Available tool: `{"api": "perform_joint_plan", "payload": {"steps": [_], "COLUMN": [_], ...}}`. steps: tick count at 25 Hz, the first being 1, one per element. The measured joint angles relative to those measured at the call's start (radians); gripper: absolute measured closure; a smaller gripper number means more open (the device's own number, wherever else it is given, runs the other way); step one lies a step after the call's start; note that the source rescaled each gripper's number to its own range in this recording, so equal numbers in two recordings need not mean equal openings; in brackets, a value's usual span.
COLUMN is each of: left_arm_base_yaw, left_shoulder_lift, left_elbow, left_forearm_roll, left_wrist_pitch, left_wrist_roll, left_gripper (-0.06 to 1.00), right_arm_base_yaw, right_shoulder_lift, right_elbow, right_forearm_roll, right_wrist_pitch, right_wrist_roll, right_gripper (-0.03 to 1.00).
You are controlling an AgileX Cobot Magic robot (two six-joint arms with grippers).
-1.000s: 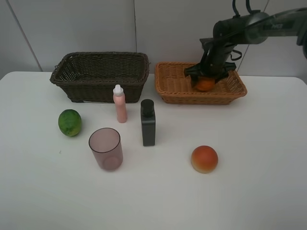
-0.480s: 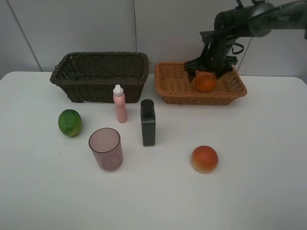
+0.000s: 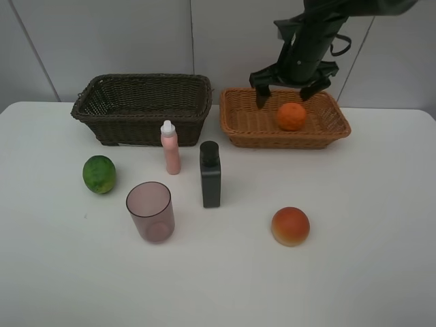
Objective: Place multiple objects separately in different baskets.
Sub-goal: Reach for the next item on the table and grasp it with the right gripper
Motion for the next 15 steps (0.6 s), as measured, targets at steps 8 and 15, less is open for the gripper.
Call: {"api": "perform_joint_plan", "payload": {"steps": [8,15], "left_arm_base_yaw": [0.000,0.000], "left_shoulder_lift": [0.000,0.000], "left_elbow": [0.000,0.000], "left_forearm_roll": [0.000,0.000], "left_wrist_pitch": [0.000,0.000], "left_wrist_roll": [0.000,0.000], "left_gripper": [-0.01,-0.01], "right_arm_base_yaw": [0.088,0.200], "right_shoulder_lift": [-0.299,-0.518], "right_elbow": [0.377,0.605], "right_forearm_roll": [0.020,0.056], "right_wrist_pitch": [-0.037,-0.017], "right_wrist_roll": [0.079,0.132], "right_gripper": [-0.03,-0.03]}}
